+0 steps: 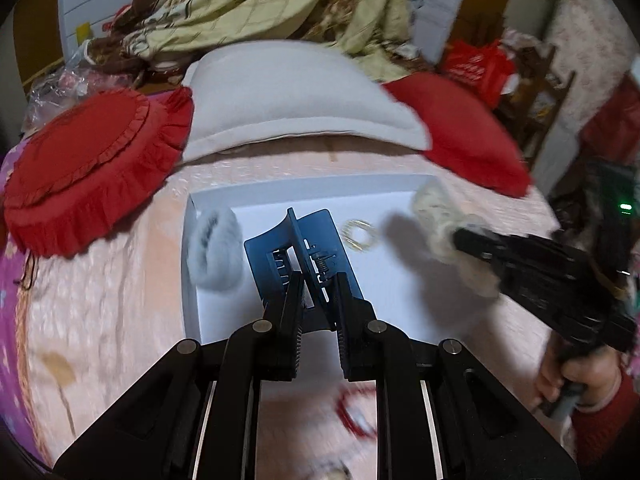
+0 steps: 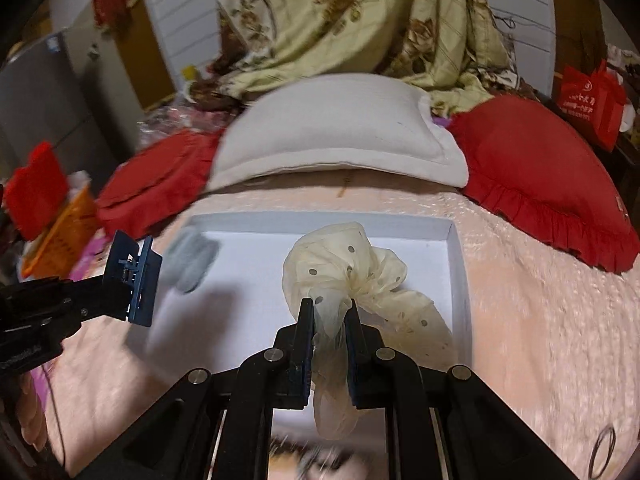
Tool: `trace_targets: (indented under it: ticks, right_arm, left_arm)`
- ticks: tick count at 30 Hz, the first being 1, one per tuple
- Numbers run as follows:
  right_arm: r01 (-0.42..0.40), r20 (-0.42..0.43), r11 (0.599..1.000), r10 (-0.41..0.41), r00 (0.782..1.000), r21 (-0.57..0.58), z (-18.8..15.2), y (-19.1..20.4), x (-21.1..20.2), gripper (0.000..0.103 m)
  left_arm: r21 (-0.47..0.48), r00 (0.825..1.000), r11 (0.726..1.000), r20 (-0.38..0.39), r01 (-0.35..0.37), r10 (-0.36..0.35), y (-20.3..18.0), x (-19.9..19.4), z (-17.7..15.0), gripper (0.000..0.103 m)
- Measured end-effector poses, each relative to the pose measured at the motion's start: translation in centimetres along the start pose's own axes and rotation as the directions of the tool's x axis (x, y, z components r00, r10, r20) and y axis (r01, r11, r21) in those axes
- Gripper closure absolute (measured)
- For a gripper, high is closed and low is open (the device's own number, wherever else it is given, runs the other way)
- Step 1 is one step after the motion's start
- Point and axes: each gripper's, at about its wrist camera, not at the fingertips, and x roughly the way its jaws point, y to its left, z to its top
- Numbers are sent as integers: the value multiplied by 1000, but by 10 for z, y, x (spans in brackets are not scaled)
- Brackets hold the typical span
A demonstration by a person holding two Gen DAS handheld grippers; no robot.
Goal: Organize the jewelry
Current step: 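Place blue clip in box with left tool while right tool places cream scrunchie, then grasp green bead bracelet with right tool while left tool grasps black cord pendant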
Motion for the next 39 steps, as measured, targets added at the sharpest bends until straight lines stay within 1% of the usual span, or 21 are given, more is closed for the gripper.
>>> trace_targets:
  ticks: [1,6,10,12,13,14,15,16,17,20,23,28,30,32,35,36,37,39]
  right_arm:
    - [5,-11,1000,-5,1000,10,5,-5,10,90]
    - [18,-64,998,-15,998,59,21,-25,55,90]
    - [21,-94,997,-13,995,80,22,-36,78,90]
    - [13,-98,996,-4,995,88,21,-38,83,90]
    - [9,-99,996,0,995,94,20,-39,84,90]
    - [6,-96,995,3,995,99,20,-40,84,82]
    - [8,-90,995,1,996,101,19,-40,83,69]
    - [6,-82,995,2,997,101,20,-40,82,62]
    - [6,-73,995,1,997,98,20,-40,80,56]
    - [14,-60,996,-8,998,90,21,-38,72,56]
    - [12,-45,995,-8,999,98,22,-36,56,56]
    - [-6,-5,994,6,1000,109,16,-33,16,56]
    - [-8,4,995,7,1000,102,7,-32,-4,56]
    - [-11,11,996,10,1000,89,-9,-31,-28,56]
    - [13,26,997,-15,1000,72,-36,-30,-54,56]
    - [23,38,998,-25,999,65,-46,-31,-62,56]
    - [34,52,998,-37,998,57,-62,-31,-73,56]
    - [35,49,997,-39,998,67,-85,-35,-82,55]
  left_arm:
    - [-19,1000,1000,-16,-12,11,7,18,9,90]
    - [-78,997,997,-70,-19,13,26,72,30,90]
    - [-83,996,996,-82,-24,17,30,93,37,90]
    - [-82,997,996,-72,-27,21,29,97,40,88]
    - [-82,997,996,-74,-23,17,29,99,41,84]
    - [-80,997,997,-75,-22,16,29,99,41,77]
    - [-77,997,997,-71,-23,18,28,99,42,72]
    - [-74,998,997,-65,-24,19,28,98,42,63]
    - [-73,998,997,-58,-23,19,28,96,43,58]
    - [-76,999,997,-47,-6,2,26,85,42,57]
    - [-92,999,996,-24,19,-21,24,63,39,57]
    - [-113,999,993,40,27,-23,18,7,22,57]
    - [-101,998,995,67,9,-2,14,-16,11,57]
    - [-81,995,996,94,-29,36,9,-38,-4,57]
    - [-42,985,993,131,-112,117,4,-68,-36,57]
    - [-37,982,990,133,-133,137,4,-74,-47,57]
    - [-35,980,989,131,-144,147,5,-79,-57,57]
    - [-61,982,987,113,-148,154,12,-88,-85,57]
